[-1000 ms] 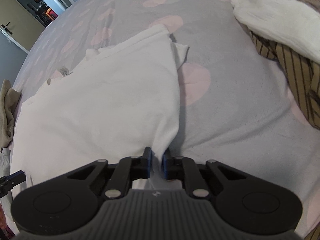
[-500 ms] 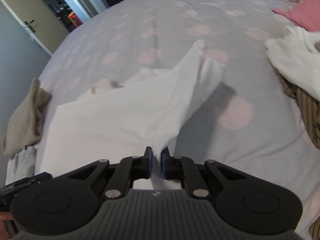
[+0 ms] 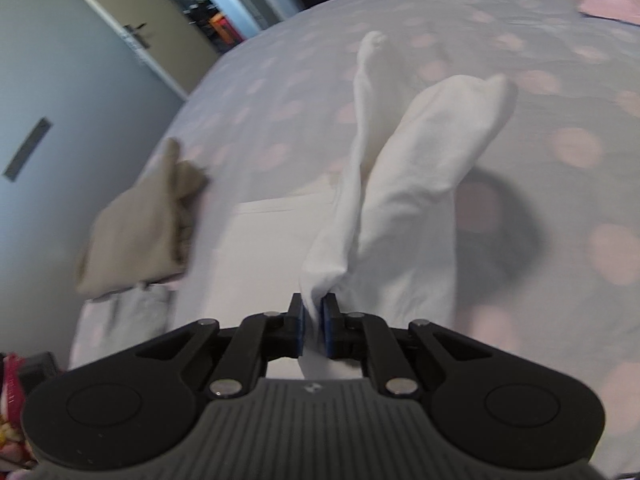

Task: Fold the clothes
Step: 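Grasp the shirt side with the right gripper and lift it over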

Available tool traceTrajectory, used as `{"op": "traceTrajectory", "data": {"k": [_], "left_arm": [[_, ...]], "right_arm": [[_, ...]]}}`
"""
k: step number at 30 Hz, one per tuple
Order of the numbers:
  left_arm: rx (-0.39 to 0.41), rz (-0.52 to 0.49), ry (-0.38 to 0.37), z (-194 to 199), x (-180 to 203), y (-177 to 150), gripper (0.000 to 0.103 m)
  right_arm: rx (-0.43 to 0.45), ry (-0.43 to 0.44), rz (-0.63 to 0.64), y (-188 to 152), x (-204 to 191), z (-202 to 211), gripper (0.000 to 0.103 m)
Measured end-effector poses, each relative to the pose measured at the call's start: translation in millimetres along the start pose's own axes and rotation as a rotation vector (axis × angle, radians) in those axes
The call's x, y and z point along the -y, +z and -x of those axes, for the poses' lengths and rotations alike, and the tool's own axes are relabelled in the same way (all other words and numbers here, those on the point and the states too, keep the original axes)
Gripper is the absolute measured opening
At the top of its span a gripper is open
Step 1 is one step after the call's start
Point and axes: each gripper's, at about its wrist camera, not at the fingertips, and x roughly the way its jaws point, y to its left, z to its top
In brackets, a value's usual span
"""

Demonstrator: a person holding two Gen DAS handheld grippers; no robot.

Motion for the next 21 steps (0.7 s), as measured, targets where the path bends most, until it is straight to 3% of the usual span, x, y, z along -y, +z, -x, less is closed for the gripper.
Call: {"op": "traceTrajectory", "data": {"k": [10, 21], "left_arm": [[0.036, 0.068, 0.038, 22, -42, 4, 0.037], [0.014, 0.105, 0.056, 17, -68, 2, 0.037]], "right_arm": [[-0.106, 0.114, 0.054, -3, -92, -95, 0.008], [-0.257, 0.029, 0.166, -42, -111, -186, 0.013]]}}
